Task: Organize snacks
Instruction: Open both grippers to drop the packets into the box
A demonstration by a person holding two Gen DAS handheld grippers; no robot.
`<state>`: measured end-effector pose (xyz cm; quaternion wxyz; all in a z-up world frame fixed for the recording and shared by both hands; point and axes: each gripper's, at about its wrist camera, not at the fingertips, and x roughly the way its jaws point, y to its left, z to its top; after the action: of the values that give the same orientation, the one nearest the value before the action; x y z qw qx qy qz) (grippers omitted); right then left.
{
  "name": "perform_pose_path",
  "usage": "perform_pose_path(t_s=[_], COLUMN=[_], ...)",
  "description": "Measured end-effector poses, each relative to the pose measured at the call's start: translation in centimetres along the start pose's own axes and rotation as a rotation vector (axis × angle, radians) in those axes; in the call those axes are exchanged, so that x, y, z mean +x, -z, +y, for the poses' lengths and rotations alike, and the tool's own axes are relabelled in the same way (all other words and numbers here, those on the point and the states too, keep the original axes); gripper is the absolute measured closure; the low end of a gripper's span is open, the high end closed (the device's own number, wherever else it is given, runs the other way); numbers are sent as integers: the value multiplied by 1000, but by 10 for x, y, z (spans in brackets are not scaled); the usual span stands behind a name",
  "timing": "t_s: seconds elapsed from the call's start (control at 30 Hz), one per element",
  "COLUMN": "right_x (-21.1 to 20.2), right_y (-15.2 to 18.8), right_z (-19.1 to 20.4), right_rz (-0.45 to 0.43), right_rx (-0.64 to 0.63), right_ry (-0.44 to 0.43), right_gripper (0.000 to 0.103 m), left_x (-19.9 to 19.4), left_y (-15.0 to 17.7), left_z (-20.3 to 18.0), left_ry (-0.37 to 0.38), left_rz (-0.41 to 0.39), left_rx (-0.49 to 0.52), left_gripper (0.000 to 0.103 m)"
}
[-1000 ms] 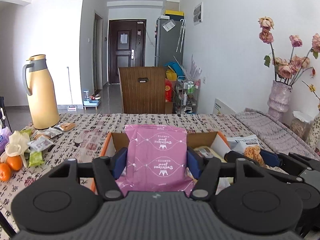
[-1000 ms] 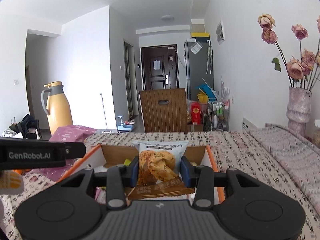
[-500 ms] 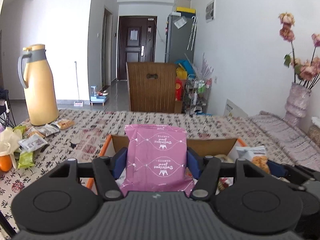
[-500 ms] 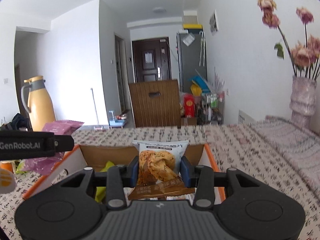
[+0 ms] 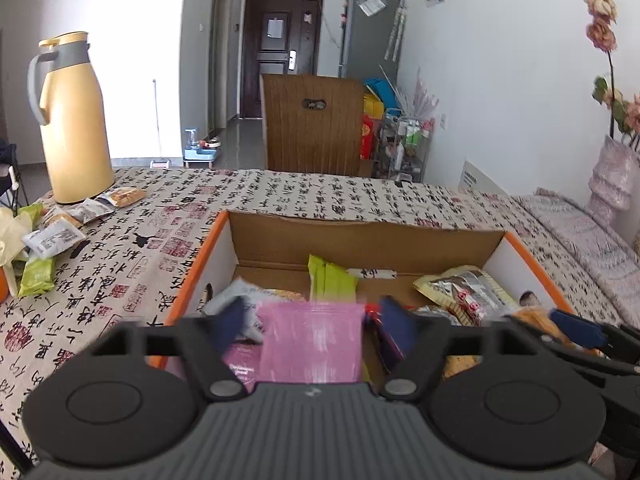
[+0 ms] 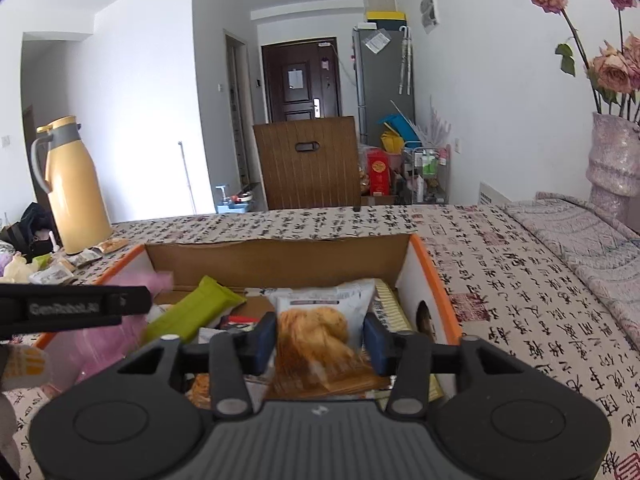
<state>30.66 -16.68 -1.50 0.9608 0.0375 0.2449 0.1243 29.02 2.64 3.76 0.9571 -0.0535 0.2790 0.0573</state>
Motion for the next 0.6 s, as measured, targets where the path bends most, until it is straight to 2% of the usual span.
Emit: perform_pose_path(t_s=[0.03, 0.07, 0.13, 0.6], right_x=[-1, -3, -5, -15], right_y=[0, 0, 1, -7], right_z=[-1, -1, -4, -4], right_rz=[-3, -7, -16, -28], right_rx=[6, 12, 28, 31], right_ry=[9, 16, 22, 13], right_gripper=[31, 13, 0, 0], left_x=[-3, -5, -6, -16], left_y=[-1, -1, -2, -11], left_z=[0, 1, 3, -5], left_ry=[-18, -29, -24, -44], left_rz=[-15, -25, -25, -21], left_rx=[-5, -9, -23, -18], left_gripper=[1, 0, 0, 0])
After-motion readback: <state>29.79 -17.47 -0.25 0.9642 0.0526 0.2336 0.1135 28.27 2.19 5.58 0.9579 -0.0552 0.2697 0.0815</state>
